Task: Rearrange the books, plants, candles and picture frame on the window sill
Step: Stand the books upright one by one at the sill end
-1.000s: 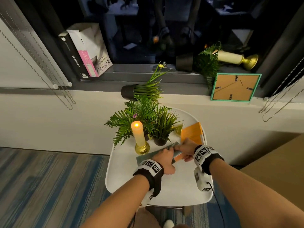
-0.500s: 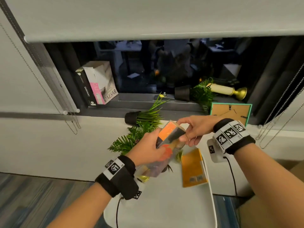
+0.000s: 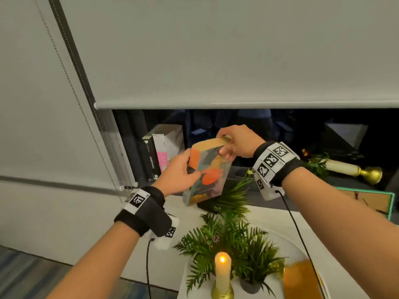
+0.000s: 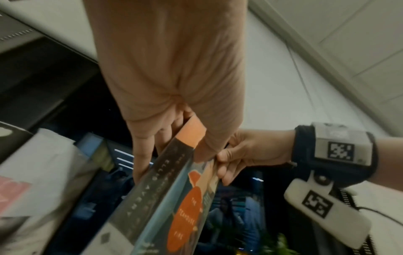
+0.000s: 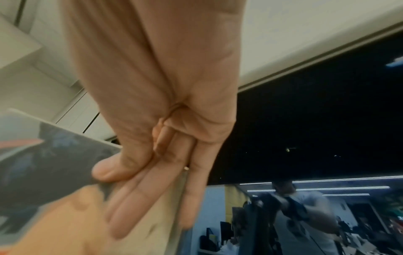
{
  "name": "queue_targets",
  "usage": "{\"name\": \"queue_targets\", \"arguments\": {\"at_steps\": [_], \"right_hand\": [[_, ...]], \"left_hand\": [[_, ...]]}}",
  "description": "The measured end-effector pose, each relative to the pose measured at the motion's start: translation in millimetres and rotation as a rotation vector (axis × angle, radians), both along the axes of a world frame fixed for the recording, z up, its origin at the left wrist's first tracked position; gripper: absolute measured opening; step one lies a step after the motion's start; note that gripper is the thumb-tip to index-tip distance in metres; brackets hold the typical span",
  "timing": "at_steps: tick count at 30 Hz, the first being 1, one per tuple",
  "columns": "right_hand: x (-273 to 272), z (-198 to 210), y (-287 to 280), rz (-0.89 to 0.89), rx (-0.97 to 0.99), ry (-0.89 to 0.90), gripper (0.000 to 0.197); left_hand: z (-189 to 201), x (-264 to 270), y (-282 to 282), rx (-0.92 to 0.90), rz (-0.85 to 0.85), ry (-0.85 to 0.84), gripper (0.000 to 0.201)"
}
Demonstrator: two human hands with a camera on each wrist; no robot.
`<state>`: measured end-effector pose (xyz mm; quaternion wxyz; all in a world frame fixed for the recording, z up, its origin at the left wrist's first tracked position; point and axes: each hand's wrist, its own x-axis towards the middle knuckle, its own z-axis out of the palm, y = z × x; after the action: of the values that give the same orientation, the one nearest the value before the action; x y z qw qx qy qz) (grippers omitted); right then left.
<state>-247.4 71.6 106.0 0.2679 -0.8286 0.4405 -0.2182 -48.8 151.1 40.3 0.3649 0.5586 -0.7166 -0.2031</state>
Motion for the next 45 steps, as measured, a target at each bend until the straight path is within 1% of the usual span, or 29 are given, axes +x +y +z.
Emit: {"name": "queue_targets", "arguments": {"at_steps": [3,7,9,12,16,21,23,25,27,30,33,37,38,41,43,45], "right_hand": [[37,4,-26,-0.03,-0.083,0.029,0.026],[74,-1,-60,-0.093,-0.184,0.165,0.035],[90,-6,-78,-0.117,-0.18,0.217,0.039],[108,-10,-105,-0.162,-0.182,0.304,0.044],[124,-17,-124,-0.18,-0.184,0.275,0.046],[148,-39,-147,-0.159,-0.093,0.214,0.041],[154,-48,-152,-0.157,-0.057,0.211,0.052],[158,-53,-153,-0.139,-0.022,0.204,0.072],[166,-56,-149,-0.077,0.034,0.219,0.088],[176,-59,-143,-0.026,0.08,0.171,0.098],[179,-61,-139,-0.023,0.041,0.124,0.094],[184,-75,-134,-0.03,0.047,-0.052,0.091],[187,-80,-134,-0.043,0.046,-0.084,0.088],[195,-89,-132,-0.079,-0.027,-0.147,0.071],[197,-92,-131,-0.075,-0.049,-0.187,0.065],[198,-95,-131,-0.074,-0.047,-0.188,0.061]], "left_hand": [[2,27,-26,-0.006,0.069,0.033,0.034],[-2,49,-57,-0.045,0.185,-0.007,0.013],[-10,57,-73,-0.055,0.217,-0.018,0.01],[-25,67,-98,-0.073,0.256,0.037,0.009],[-39,73,-124,-0.067,0.339,0.112,0.008],[-67,87,-145,-0.059,0.336,0.156,0.014],[-73,92,-147,-0.079,0.331,0.175,0.013],[-73,93,-149,-0.116,0.325,0.203,0.013],[-72,93,-151,-0.158,0.352,0.236,0.014],[-73,96,-155,-0.193,0.423,0.255,0.013],[-82,103,-156,-0.171,0.51,0.247,0.016],[-90,112,-153,-0.195,0.628,0.159,0.026],[-91,112,-152,-0.203,0.632,0.151,0.027],[-93,114,-153,-0.214,0.626,0.125,0.029],[-94,115,-153,-0.211,0.614,0.111,0.03],[-93,116,-154,-0.206,0.594,0.109,0.03]]}}
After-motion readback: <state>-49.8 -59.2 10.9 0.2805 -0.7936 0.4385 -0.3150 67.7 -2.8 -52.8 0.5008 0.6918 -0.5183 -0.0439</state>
